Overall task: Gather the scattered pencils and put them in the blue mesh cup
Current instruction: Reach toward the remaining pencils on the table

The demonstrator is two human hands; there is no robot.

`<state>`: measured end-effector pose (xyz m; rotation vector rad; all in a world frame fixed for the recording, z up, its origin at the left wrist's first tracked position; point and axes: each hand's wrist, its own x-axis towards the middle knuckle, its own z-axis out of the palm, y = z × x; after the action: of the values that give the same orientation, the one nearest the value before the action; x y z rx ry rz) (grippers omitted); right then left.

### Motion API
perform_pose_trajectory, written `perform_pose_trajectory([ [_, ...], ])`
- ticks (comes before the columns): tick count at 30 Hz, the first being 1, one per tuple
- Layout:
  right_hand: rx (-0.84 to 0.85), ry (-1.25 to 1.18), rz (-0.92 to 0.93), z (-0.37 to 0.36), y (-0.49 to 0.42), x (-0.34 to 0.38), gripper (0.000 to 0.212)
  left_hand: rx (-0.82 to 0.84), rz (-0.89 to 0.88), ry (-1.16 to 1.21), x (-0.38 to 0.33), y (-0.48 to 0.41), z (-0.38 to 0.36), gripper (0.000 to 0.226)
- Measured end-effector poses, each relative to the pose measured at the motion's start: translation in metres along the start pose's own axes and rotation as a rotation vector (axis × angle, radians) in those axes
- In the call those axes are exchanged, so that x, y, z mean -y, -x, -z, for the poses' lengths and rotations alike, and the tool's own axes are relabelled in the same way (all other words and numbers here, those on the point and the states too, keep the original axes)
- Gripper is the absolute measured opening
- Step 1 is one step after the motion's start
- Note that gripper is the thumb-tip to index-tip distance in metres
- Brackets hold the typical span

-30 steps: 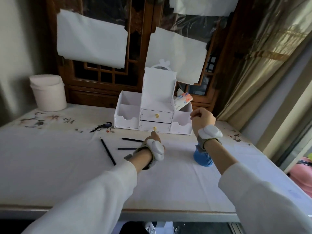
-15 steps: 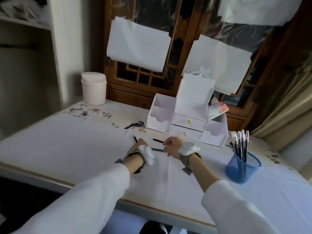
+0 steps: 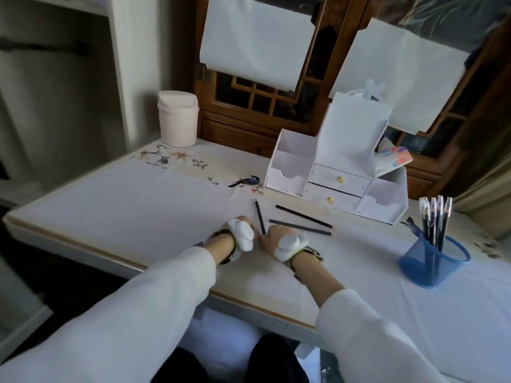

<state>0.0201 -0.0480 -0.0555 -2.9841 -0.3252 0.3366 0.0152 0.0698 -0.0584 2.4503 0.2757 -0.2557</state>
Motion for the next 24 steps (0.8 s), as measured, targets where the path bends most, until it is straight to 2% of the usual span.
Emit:
perform_pose_trajectory([
  [2,-0.08,-0.114,-0.011,0.004,0.006,-0.002,0.034,-0.023,-0.003,0.064,-0.003,0.002,0.002,0.04],
  [6,-0.143,-0.299,0.104,0.003,0.017,-0.003,0.027,-0.024,-0.066,0.103,-0.011,0.004,0.008,0.045],
  [9,-0.15,-0.313,0.178,0.004,0.016,0.003,0.026,-0.073,-0.075,0.154,-0.009,-0.002,0.011,0.026],
  [15,-0.2,-0.35,0.028,0.009,0.0,0.014,0.025,-0.106,-0.065,0.07,0.005,-0.008,0.032,0.011],
  [20,-0.169,-0.328,-0.01,0.005,-0.006,0.018,0.043,-0.103,-0.038,-0.079,0.032,-0.011,0.045,0.008],
  [24,-0.179,-0.341,-0.034,0.0,-0.012,0.021,0.039,-0.151,-0.057,-0.113,0.052,-0.013,0.042,0.027],
])
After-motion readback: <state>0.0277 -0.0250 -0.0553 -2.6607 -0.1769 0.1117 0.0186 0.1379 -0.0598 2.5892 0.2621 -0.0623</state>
